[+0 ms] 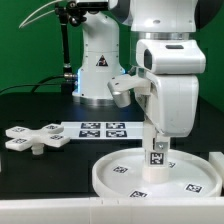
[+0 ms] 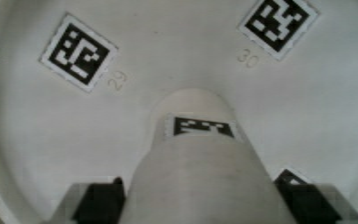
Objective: Assemble round table
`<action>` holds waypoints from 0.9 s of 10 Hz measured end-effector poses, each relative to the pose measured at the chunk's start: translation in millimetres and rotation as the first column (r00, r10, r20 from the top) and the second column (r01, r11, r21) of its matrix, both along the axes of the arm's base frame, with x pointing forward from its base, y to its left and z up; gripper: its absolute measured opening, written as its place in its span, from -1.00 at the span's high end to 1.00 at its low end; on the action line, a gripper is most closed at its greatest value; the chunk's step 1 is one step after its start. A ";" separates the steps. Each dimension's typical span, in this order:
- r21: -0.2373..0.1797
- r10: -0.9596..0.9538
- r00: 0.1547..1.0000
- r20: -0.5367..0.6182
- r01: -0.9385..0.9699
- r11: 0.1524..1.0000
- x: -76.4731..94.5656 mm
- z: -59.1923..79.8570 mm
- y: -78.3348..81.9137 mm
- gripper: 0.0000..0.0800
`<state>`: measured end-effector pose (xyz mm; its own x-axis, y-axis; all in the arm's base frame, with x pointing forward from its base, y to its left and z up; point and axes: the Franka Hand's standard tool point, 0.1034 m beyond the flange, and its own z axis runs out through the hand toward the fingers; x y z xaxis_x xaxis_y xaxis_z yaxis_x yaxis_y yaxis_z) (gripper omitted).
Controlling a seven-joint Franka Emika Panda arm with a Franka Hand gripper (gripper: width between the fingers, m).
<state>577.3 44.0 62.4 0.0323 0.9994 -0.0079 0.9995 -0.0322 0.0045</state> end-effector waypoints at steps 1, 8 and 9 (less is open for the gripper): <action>0.010 -0.109 0.994 -0.005 0.109 0.994 -0.2 0.1 -2.0 -0.02; 0.001 -0.575 0.818 -0.027 0.575 0.818 -2.5 -0.1 -4.4 -0.02; -0.008 -0.667 0.744 -0.042 0.668 0.745 -3.8 0.4 -4.2 -0.02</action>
Offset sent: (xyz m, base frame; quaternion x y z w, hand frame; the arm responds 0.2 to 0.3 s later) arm 0.0000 0.0000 0.0000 0.0000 0.0000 0.1938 0.9810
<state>573.5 39.9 62.8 0.6909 0.7228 -0.0170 0.7219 -0.6910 -0.0371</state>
